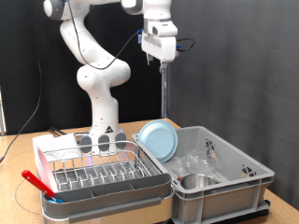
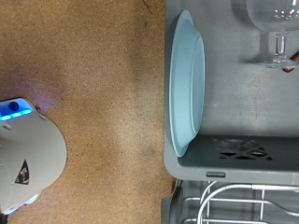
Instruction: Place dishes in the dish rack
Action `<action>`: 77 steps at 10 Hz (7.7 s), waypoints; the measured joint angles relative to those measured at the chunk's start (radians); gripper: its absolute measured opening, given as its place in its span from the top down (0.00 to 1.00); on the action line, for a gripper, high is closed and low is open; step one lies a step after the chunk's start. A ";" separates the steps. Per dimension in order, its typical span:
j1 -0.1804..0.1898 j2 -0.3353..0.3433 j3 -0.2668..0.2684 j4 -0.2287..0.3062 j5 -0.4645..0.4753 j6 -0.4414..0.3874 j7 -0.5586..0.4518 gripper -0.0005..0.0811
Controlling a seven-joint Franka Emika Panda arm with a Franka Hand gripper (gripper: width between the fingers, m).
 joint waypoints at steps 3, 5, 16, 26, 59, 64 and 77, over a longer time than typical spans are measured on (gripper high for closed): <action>0.000 0.017 0.001 -0.111 -0.008 0.100 -0.004 0.00; 0.000 0.042 0.000 -0.171 -0.017 0.181 -0.013 0.00; 0.000 0.320 0.058 -0.285 -0.066 0.505 -0.002 0.00; -0.031 0.392 0.072 -0.295 -0.085 0.578 0.026 0.00; -0.683 0.155 0.404 -0.184 -0.330 0.910 0.987 0.95; -0.681 0.068 0.287 -0.171 -0.296 0.717 0.833 0.95; -0.748 0.306 0.330 0.047 -0.545 0.266 0.727 0.95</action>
